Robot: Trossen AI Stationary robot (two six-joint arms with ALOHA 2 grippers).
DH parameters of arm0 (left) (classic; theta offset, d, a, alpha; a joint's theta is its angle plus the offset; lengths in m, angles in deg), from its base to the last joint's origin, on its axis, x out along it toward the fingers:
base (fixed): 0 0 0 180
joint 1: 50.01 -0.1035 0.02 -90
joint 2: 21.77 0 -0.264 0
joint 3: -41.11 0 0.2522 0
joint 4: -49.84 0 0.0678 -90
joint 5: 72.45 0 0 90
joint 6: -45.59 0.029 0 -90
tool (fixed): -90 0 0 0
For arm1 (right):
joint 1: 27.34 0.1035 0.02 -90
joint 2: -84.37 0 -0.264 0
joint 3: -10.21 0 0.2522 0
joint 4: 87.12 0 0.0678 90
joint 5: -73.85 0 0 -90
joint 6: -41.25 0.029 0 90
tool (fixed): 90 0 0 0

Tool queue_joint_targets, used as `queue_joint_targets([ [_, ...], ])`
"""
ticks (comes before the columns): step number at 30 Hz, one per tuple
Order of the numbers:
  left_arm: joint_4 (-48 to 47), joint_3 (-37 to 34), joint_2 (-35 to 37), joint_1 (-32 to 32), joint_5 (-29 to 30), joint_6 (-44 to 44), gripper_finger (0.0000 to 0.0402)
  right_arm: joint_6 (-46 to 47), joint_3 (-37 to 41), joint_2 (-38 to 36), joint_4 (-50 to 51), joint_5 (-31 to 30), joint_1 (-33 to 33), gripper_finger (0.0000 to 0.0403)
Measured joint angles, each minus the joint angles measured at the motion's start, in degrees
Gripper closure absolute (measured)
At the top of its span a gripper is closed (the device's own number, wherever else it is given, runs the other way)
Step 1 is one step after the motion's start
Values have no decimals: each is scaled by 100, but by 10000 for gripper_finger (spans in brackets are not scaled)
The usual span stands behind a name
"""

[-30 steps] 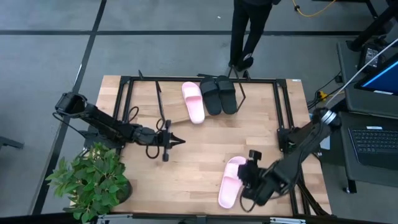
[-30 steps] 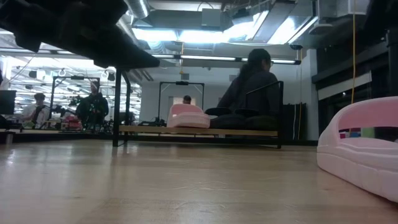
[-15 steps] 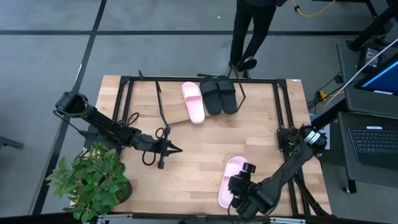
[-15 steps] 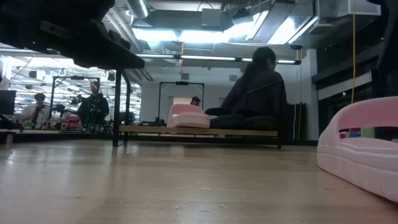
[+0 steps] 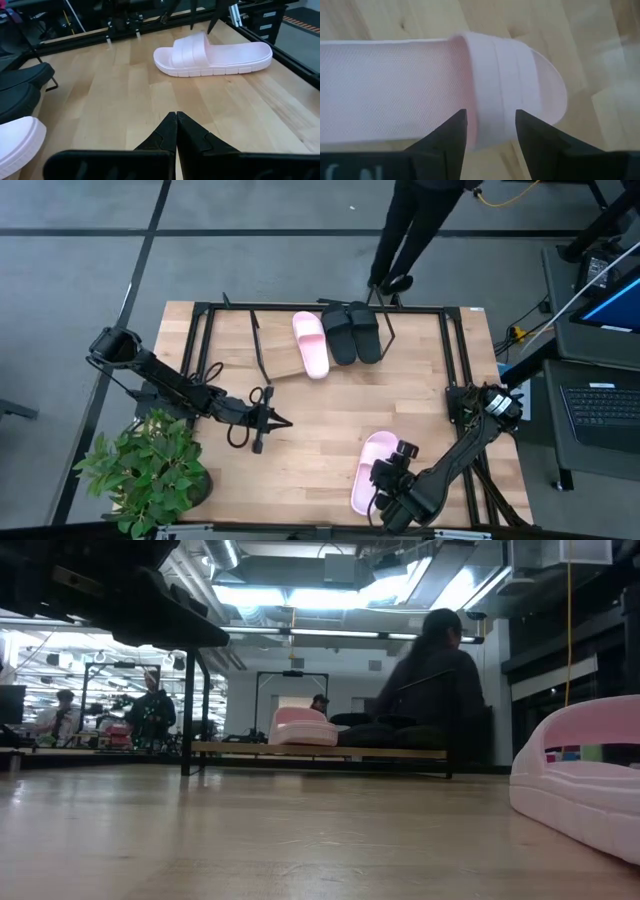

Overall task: Pick and place slides into the shelf
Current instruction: Put the pink slipper on the shelf

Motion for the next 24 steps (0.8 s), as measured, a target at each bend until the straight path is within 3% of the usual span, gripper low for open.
queue_joint_targets([
  [6,0,0,0,-2,0,2,401,142,0,35,-78,229,0,233],
  [14,2,0,0,-4,20,5,401,142,0,415,452,198,-2,233],
  [24,2,0,0,-4,24,8,401,129,-2,610,430,149,-51,233],
])
